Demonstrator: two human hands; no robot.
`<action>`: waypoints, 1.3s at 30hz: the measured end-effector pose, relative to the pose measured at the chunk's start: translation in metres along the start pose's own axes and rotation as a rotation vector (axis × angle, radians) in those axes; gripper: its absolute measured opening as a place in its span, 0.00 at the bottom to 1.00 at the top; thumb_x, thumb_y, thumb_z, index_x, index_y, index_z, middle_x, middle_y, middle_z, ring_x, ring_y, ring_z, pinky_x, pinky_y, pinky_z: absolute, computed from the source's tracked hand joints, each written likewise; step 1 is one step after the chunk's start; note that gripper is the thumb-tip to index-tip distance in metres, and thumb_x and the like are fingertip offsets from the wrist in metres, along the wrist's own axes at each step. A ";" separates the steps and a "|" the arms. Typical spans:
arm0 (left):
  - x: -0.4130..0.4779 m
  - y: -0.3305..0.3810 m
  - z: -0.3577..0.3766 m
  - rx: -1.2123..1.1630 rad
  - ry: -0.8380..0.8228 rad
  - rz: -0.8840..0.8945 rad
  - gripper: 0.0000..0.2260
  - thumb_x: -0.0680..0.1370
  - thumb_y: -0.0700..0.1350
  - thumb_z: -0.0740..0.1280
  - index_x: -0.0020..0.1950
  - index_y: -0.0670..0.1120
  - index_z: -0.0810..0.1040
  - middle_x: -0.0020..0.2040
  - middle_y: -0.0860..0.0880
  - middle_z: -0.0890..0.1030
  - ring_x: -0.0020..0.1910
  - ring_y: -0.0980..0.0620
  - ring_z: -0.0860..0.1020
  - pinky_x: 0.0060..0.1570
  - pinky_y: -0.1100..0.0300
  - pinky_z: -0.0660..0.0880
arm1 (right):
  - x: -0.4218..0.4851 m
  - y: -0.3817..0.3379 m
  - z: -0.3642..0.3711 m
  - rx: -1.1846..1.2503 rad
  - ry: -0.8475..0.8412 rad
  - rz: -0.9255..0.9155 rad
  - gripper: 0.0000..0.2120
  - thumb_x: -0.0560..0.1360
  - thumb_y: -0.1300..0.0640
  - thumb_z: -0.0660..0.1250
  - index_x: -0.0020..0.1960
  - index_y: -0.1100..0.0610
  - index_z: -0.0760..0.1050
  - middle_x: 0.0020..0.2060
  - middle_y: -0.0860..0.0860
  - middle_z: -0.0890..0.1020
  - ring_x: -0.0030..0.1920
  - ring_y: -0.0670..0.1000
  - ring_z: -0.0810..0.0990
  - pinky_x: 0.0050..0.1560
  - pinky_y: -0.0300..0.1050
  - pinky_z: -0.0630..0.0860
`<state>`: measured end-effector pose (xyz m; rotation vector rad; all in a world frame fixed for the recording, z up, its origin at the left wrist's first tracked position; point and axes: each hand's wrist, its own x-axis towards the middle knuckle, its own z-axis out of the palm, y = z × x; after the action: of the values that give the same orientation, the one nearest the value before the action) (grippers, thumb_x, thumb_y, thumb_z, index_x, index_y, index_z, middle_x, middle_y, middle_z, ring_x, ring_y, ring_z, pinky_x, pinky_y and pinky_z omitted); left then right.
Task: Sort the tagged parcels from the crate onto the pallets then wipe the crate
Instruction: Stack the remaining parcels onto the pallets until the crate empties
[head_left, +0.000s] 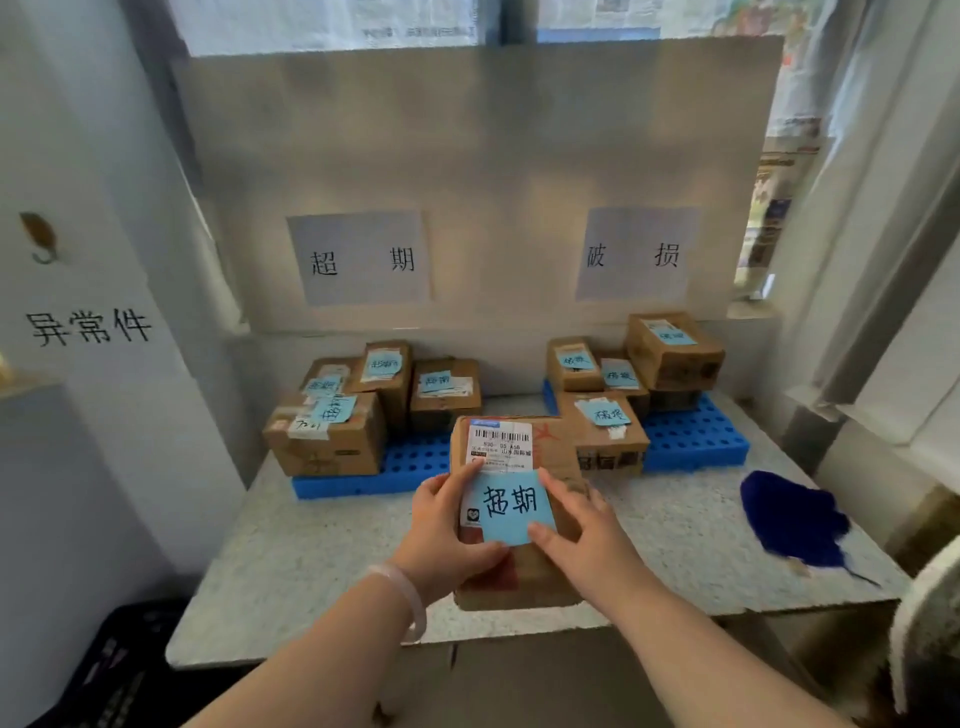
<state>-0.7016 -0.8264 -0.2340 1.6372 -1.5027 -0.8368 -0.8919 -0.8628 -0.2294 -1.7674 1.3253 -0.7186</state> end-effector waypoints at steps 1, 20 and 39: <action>0.002 -0.009 -0.013 0.001 0.003 -0.010 0.39 0.71 0.45 0.77 0.72 0.64 0.57 0.69 0.52 0.57 0.63 0.56 0.64 0.44 0.80 0.69 | 0.007 -0.006 0.014 0.011 -0.005 0.002 0.29 0.76 0.47 0.69 0.72 0.32 0.61 0.73 0.47 0.59 0.72 0.50 0.62 0.70 0.52 0.69; 0.132 -0.075 -0.071 -0.022 -0.045 -0.125 0.48 0.71 0.49 0.77 0.76 0.65 0.44 0.78 0.53 0.49 0.73 0.53 0.59 0.74 0.54 0.63 | 0.164 -0.026 0.081 -0.051 -0.087 0.075 0.32 0.78 0.48 0.67 0.76 0.36 0.57 0.72 0.48 0.59 0.69 0.48 0.61 0.65 0.44 0.66; 0.338 -0.117 -0.083 -0.042 0.056 -0.371 0.50 0.71 0.49 0.77 0.79 0.59 0.43 0.78 0.55 0.49 0.70 0.56 0.65 0.65 0.64 0.71 | 0.405 0.000 0.094 -0.070 -0.311 0.114 0.34 0.77 0.45 0.67 0.76 0.33 0.53 0.76 0.49 0.53 0.75 0.54 0.58 0.72 0.56 0.65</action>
<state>-0.5383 -1.1512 -0.2860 1.9225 -1.1507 -1.0020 -0.6977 -1.2263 -0.2867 -1.7588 1.2377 -0.3208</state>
